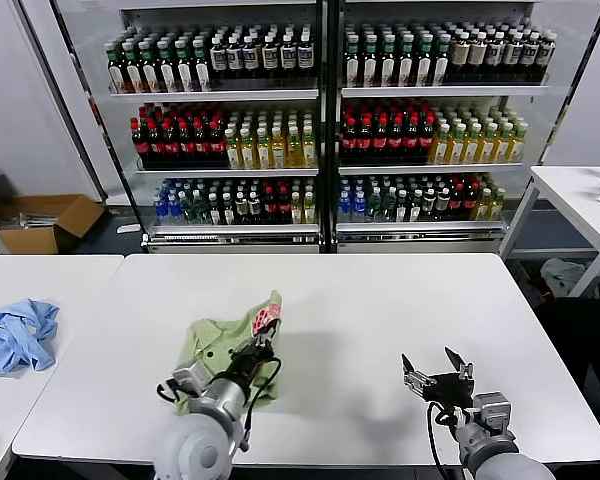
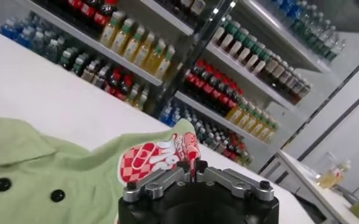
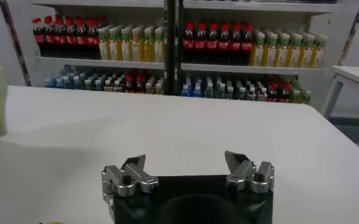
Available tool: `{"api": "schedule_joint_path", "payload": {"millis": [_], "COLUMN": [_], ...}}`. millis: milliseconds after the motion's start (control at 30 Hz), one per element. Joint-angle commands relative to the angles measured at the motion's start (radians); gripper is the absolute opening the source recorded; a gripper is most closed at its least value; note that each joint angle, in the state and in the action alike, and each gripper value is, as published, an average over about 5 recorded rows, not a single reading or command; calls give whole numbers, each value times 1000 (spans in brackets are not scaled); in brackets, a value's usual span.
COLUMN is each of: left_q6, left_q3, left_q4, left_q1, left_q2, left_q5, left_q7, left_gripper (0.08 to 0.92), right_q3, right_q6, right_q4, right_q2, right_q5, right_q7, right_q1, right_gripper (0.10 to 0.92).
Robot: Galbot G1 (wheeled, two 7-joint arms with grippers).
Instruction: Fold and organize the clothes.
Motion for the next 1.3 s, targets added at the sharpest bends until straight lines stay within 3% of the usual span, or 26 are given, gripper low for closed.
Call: {"api": "schedule_joint_path", "payload": {"millis": [33, 167, 300, 467, 633, 800, 1133, 1300], "left_q6": [-109, -110, -124, -261, -309, -308, -278, -280], "left_q3": [53, 34, 17, -110, -300, -373, -353, -338], "left_q4": [87, 79, -10, -74, -92, -110, -80, -71], "left_q1": [-93, -104, -36, 92, 215, 288, 282, 273], "left_q2": [-27, 11, 69, 167, 246, 241, 197, 188], "left_q5": [38, 36, 133, 440, 505, 492, 497, 502], "left_q7": [4, 49, 139, 244, 245, 233, 211, 212], "left_gripper": [145, 260, 373, 520, 659, 791, 823, 823], "right_q3": [-3, -16, -50, -202, -441, -548, -561, -549], "right_q6": [1, 3, 6, 1, -35, -62, -62, -65], "right_q4": [9, 5, -17, -78, -213, -405, -542, -531], "right_q2": [-3, -11, -14, 28, 120, 184, 202, 191], "right_q5": [-10, -14, -15, 21, 133, 215, 298, 324], "right_q7": [-5, -11, -15, -10, 32, 71, 70, 112], "right_q1": [5, 20, 61, 186, 373, 563, 642, 629], "right_gripper": [823, 823, 823, 823, 822, 823, 814, 697]}}
